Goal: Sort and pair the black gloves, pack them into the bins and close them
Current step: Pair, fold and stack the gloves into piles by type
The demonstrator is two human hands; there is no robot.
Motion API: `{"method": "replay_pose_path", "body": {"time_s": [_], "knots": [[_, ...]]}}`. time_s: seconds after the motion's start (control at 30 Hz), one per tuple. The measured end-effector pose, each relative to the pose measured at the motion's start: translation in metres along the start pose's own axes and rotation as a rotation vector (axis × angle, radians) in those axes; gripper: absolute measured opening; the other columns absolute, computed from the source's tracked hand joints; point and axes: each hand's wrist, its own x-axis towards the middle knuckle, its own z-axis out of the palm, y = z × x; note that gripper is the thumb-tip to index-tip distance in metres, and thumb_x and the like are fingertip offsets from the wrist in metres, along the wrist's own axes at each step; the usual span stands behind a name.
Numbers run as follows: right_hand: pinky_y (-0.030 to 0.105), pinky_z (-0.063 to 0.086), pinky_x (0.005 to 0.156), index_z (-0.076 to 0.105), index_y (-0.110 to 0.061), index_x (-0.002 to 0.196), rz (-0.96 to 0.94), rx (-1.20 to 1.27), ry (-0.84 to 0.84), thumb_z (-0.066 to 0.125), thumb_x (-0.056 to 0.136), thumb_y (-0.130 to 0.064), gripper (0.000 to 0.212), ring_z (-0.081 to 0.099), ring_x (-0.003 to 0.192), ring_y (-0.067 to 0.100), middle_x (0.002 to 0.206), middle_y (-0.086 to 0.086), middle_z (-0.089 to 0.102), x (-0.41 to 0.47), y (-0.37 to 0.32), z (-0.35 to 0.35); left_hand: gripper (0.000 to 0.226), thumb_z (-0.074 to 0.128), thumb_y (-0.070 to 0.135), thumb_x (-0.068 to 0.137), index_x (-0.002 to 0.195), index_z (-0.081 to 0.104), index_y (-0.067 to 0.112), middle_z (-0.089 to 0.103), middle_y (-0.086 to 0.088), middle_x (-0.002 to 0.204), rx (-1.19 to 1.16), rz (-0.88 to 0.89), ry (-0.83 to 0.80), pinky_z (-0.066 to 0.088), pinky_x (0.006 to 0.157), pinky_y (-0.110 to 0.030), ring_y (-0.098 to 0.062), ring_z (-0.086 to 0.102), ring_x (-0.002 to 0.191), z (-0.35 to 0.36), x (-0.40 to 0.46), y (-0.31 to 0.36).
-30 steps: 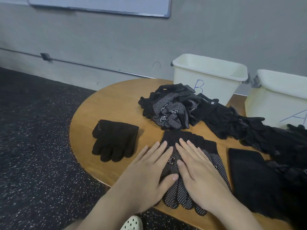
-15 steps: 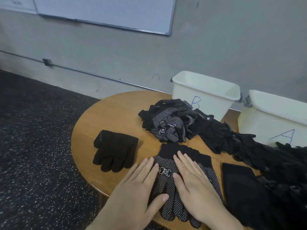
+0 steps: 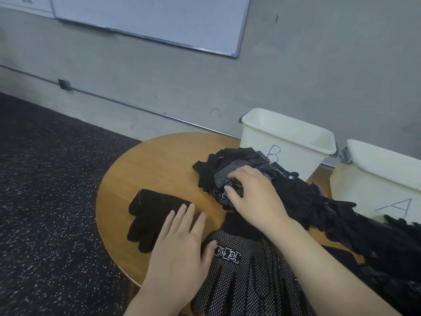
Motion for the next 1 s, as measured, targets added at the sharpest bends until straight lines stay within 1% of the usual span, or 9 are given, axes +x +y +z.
{"method": "replay_pose_path", "body": {"time_s": [0.13,0.27,0.37,0.53,0.7,0.8,0.87,0.93,1.0], "knots": [[0.038,0.039,0.105,0.065,-0.02,0.131,-0.003,-0.105,0.02,0.062,0.098,-0.044,0.042,0.051,0.121,0.02,0.125,-0.003,0.061,0.025,-0.011,0.019,0.072,0.014,0.068,0.102,0.165,0.014,0.032,-0.002,0.004,0.174,0.007,0.013,-0.004,-0.02,0.122,-0.032,-0.014,-0.01,0.159,0.001,0.001,-0.003],[0.04,0.044,0.102,0.066,-0.019,0.129,0.065,-0.189,0.017,0.061,0.095,-0.054,0.049,0.053,0.118,0.022,0.123,0.0,0.063,0.036,-0.016,0.034,0.071,0.015,0.068,0.103,0.163,0.02,0.032,0.002,0.003,0.174,-0.024,0.02,0.002,-0.02,0.122,-0.033,-0.014,-0.008,0.159,0.002,-0.001,-0.004],[0.041,0.045,0.099,0.07,-0.016,0.12,0.099,-0.153,0.027,0.063,0.097,-0.041,0.035,0.056,0.114,0.024,0.117,0.003,0.064,0.04,-0.012,0.036,0.069,0.019,0.066,0.103,0.162,0.028,0.03,0.009,0.0,0.174,-0.031,0.029,0.016,-0.02,0.122,-0.033,-0.016,-0.003,0.16,0.002,-0.002,-0.005],[0.042,0.05,0.088,0.075,-0.017,0.088,0.213,-0.002,0.093,0.062,0.093,-0.022,0.014,0.062,0.094,0.025,0.093,0.0,0.067,0.042,-0.014,0.026,0.068,0.022,0.064,0.104,0.159,0.034,0.027,0.016,-0.003,0.173,-0.06,0.026,0.019,-0.011,0.129,-0.04,-0.021,0.0,0.16,0.003,-0.004,-0.004],[0.03,0.047,0.075,0.07,-0.019,0.086,0.326,0.243,0.267,0.061,0.095,-0.019,0.013,0.062,0.08,0.016,0.078,-0.007,0.066,0.043,-0.017,0.0,0.069,0.02,0.063,0.104,0.159,0.034,0.025,0.02,-0.005,0.172,-0.063,0.035,0.023,-0.006,0.13,-0.042,-0.022,0.002,0.16,0.002,-0.006,-0.004],[0.006,0.037,0.062,0.063,-0.025,0.077,0.354,0.315,0.337,0.061,0.095,-0.018,0.02,0.059,0.069,-0.003,0.072,-0.017,0.061,0.047,-0.016,-0.027,0.07,0.021,0.063,0.103,0.159,0.035,0.024,0.023,-0.004,0.171,-0.096,0.031,0.044,-0.008,0.129,-0.041,-0.022,0.005,0.16,0.002,-0.007,-0.004],[0.001,0.035,0.058,0.06,-0.028,0.073,0.365,0.338,0.368,0.061,0.095,-0.018,0.024,0.057,0.067,-0.005,0.075,-0.018,0.061,0.049,-0.016,-0.048,0.068,0.024,0.061,0.103,0.158,0.038,0.023,0.027,-0.004,0.17,-0.138,0.024,0.061,-0.01,0.129,-0.04,-0.021,0.008,0.16,0.002,-0.008,-0.003],[0.006,0.04,0.062,0.063,-0.024,0.077,0.373,0.357,0.389,0.061,0.094,-0.019,0.018,0.06,0.072,0.005,0.078,-0.016,0.063,0.05,-0.018,-0.069,0.063,0.029,0.058,0.104,0.155,0.043,0.023,0.032,-0.002,0.167,-0.194,0.013,0.083,-0.011,0.128,-0.038,-0.019,0.012,0.159,0.001,-0.008,-0.002],[0.022,0.046,0.068,0.065,-0.022,0.079,0.38,0.388,0.407,0.061,0.092,-0.02,0.015,0.062,0.077,0.014,0.078,-0.012,0.064,0.048,-0.021,-0.088,0.058,0.033,0.055,0.105,0.151,0.047,0.023,0.038,0.0,0.164,-0.255,0.01,0.114,-0.012,0.126,-0.034,-0.017,0.017,0.158,0.0,-0.009,0.0]]}}
